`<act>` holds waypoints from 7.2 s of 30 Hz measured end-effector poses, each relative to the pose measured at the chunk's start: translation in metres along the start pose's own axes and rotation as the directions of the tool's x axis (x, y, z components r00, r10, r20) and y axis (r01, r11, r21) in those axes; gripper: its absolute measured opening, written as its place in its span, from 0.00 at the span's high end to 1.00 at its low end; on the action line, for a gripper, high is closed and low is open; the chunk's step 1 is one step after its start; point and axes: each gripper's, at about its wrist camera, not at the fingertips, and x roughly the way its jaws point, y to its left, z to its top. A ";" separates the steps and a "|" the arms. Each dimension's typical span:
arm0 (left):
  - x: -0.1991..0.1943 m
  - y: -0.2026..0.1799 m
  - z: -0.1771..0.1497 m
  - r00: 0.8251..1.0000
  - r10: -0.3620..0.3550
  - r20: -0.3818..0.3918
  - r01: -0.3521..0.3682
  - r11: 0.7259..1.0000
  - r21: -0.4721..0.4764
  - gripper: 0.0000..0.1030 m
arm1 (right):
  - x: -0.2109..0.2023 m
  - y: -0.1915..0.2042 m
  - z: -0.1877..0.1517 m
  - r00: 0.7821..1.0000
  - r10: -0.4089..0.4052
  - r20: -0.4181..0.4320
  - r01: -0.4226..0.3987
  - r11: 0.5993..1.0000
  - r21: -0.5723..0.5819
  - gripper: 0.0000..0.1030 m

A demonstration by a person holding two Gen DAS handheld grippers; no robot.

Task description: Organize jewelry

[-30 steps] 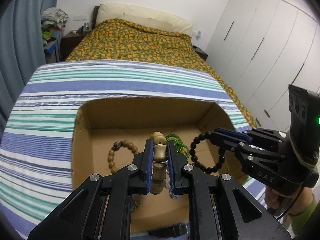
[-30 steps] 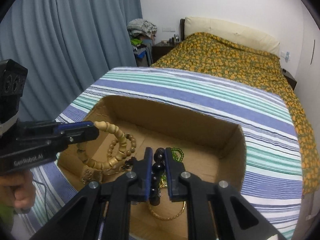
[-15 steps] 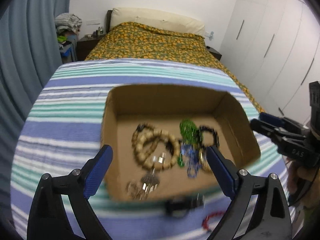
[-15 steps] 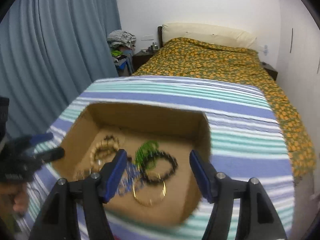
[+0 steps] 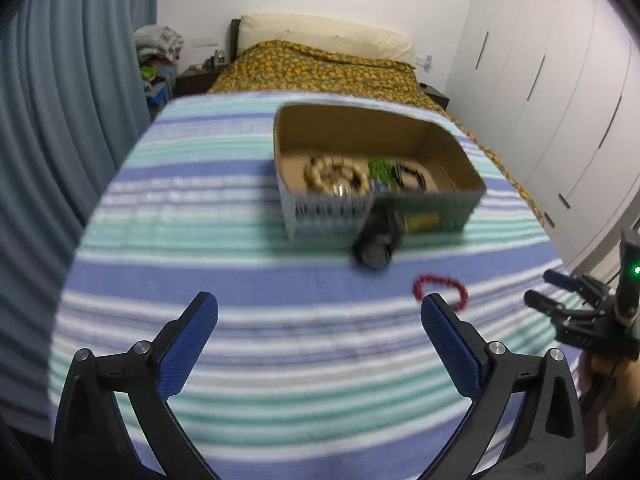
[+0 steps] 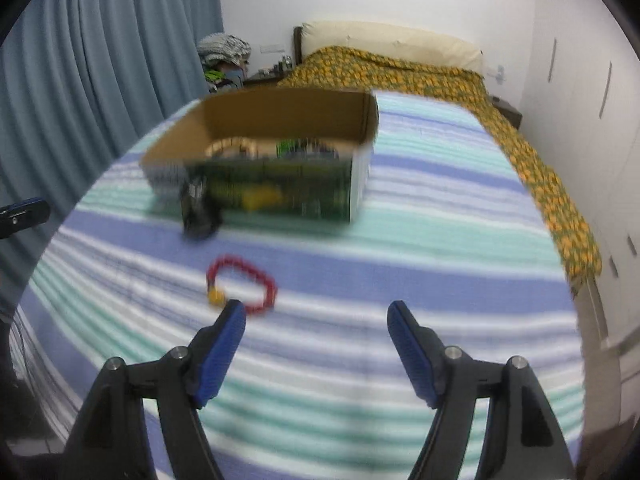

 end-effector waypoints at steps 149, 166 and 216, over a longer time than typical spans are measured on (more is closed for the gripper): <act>0.049 -0.020 0.145 0.988 -0.141 0.060 0.136 0.988 0.071 0.91 | -0.011 0.015 0.170 0.913 0.365 0.181 -0.364 0.930 -0.041 0.83; 0.152 -0.013 0.145 0.993 -0.049 -0.107 0.052 0.998 0.031 0.54 | 0.117 0.016 0.203 0.939 0.344 -0.010 -0.344 0.938 0.034 0.42; 0.027 -0.032 0.131 0.959 0.280 0.046 -0.275 0.958 -0.084 0.00 | -0.005 0.030 0.174 0.986 -0.022 0.162 0.022 1.000 0.006 0.00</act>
